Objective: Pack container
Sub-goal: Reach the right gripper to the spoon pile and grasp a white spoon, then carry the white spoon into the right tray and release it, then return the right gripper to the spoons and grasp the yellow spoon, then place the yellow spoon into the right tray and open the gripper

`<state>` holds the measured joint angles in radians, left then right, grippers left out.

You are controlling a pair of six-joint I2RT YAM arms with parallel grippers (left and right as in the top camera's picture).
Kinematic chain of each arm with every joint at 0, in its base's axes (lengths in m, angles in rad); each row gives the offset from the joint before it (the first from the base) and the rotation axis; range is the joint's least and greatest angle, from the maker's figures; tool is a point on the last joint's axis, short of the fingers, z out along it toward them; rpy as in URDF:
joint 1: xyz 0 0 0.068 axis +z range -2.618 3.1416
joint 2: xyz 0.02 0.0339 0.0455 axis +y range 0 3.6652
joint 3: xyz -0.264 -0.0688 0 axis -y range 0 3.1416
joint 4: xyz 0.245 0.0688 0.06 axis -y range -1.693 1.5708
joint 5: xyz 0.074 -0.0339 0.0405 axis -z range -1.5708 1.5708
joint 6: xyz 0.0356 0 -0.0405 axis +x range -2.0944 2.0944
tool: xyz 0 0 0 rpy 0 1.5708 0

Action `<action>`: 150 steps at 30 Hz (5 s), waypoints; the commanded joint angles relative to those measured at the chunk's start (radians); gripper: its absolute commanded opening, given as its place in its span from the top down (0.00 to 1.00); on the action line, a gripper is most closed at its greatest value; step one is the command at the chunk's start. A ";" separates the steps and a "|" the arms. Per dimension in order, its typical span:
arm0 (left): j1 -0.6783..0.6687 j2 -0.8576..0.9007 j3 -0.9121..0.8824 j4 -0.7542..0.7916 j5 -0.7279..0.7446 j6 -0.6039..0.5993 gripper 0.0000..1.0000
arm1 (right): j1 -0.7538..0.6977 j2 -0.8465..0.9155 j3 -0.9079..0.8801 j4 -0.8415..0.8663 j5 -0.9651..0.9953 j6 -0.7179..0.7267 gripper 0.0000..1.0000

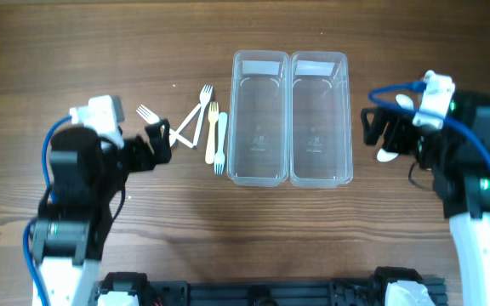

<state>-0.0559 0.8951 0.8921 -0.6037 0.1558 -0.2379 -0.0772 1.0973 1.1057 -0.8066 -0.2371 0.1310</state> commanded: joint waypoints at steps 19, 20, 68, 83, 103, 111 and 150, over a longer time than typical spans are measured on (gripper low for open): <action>0.008 0.238 0.051 -0.056 0.008 0.051 0.00 | -0.211 0.603 0.097 0.006 0.189 0.457 0.02; 0.008 0.238 0.051 -0.061 0.008 0.051 0.00 | -0.211 0.629 0.097 0.011 0.190 0.486 0.05; 0.008 0.238 0.051 -0.090 0.008 0.051 0.00 | 0.079 0.280 0.060 0.094 -0.055 0.126 0.96; 0.008 0.238 0.051 -0.090 0.008 0.051 0.00 | 0.274 0.592 0.051 0.246 -0.052 0.069 0.60; 0.008 0.238 0.051 -0.090 0.008 0.051 0.00 | -0.308 0.565 0.099 0.186 0.185 -0.030 0.39; 0.008 0.238 0.051 -0.090 0.008 0.051 0.00 | -0.307 0.717 0.098 0.171 0.129 -0.291 0.43; 0.008 0.238 0.051 -0.096 0.008 0.051 0.00 | -0.199 0.411 0.137 0.013 -0.092 0.026 0.96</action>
<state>-0.0559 1.1316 0.9249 -0.6971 0.1555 -0.2031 -0.3447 1.7092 1.2213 -0.8005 -0.1928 0.0433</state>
